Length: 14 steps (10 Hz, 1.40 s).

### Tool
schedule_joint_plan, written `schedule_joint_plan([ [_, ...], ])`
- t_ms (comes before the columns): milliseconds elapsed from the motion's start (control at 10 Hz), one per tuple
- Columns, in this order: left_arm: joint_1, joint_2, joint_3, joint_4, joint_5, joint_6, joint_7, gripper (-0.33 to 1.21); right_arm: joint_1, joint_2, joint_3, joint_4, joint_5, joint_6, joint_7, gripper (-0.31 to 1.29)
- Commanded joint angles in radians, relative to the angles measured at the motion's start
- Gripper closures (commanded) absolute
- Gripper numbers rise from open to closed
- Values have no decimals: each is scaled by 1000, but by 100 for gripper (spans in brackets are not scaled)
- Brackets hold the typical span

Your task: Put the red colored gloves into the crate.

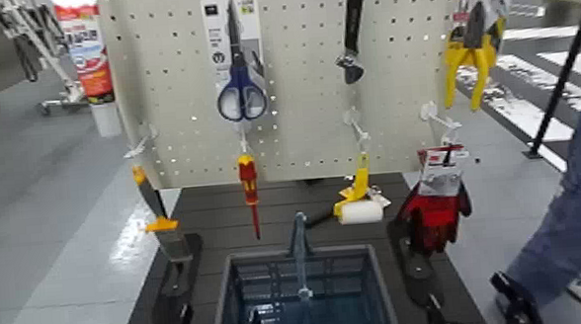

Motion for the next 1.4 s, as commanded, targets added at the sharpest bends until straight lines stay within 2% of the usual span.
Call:
schedule_joint_plan([
  [100,1,-75,1,0,0,0,-3,11,1,-1,-3,-3,0,0,0,18],
  [300,1,-75,1,0,2,3,-5,11,1,-3,-7,-5,-6,0,2,18],
  [500,1,-77,0,0,2,6,-6,11,-10,-4,-32,7,-69,28,63,17],
  [600,1,-77,1,0,2,6,-8,11,-20,-6,-41,-3,-71,63,78,16],
  [700,1,-78,1,0,2,8,-10,11,-34,-6,-67,-5,-101,97,106,15],
  [900,1,-83,0,1,3,8,-14,11,-102,2,-152,6,-92,150,221,15],
  [1000,1,-83,0,3,3,9,-16,11,-138,-1,-182,24,-120,172,244,15],
  [1100,0,-84,0,1,3,11,-19,11,-188,-7,-225,41,-147,225,305,15],
  [1200,-2,-86,0,3,3,12,-22,11,-240,-22,-248,60,-153,271,357,14],
  [1400,-4,-87,0,3,6,14,-26,11,-356,-72,-253,150,-189,319,459,14],
])
